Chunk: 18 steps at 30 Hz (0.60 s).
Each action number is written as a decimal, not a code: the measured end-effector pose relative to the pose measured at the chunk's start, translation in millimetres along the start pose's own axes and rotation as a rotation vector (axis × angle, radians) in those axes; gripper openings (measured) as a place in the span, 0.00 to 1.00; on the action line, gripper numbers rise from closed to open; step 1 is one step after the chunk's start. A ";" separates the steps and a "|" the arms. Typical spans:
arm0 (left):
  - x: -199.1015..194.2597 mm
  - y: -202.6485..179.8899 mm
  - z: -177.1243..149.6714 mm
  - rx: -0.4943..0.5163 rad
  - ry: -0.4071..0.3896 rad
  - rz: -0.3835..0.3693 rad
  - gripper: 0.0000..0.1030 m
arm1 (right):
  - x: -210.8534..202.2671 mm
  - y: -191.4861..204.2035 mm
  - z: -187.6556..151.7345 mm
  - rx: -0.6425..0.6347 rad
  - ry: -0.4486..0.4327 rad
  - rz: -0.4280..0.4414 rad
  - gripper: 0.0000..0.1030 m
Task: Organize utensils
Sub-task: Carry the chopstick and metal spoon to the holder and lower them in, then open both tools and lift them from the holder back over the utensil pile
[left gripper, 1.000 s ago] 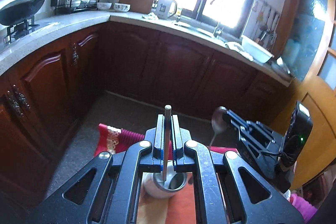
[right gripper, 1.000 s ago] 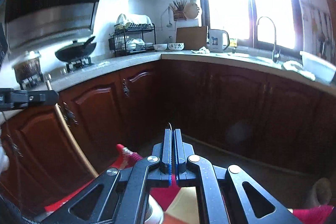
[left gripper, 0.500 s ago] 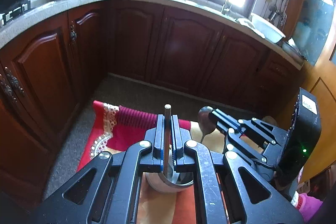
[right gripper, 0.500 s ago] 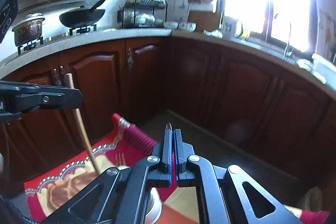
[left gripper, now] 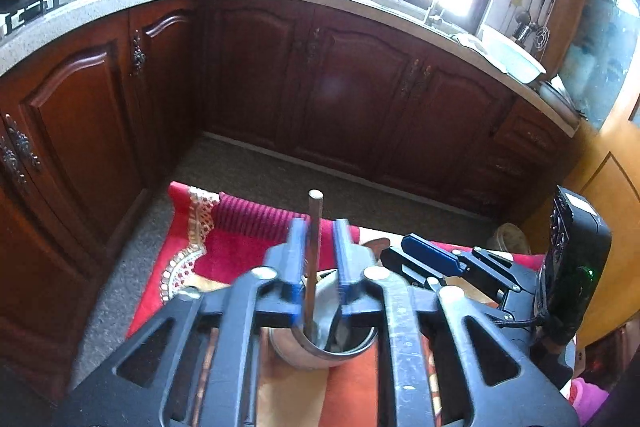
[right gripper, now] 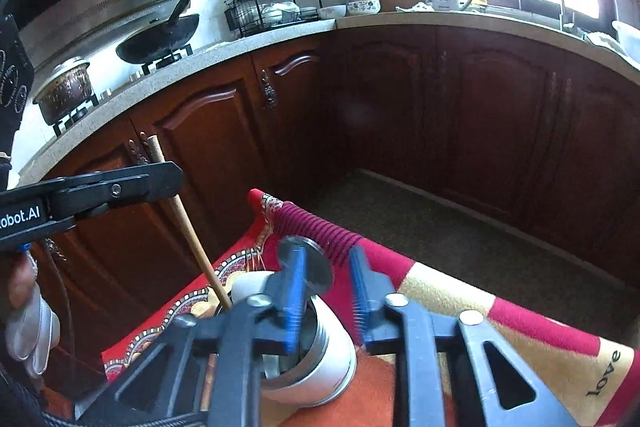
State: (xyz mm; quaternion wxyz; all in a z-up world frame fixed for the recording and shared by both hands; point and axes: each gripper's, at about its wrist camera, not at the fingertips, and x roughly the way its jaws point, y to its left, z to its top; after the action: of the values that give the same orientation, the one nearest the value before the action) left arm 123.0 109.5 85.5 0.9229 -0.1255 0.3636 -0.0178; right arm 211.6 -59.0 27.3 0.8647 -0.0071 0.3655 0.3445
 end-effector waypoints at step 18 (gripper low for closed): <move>-30.4 -25.3 -22.8 0.024 -0.041 0.044 0.50 | -56.5 -11.7 -30.0 0.079 0.022 -0.031 0.23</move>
State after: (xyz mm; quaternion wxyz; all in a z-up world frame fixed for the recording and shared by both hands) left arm 86.7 83.8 95.9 0.9318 -0.1066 0.3469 0.0004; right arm 171.7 -109.2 38.5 0.8655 0.0175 0.3881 0.3161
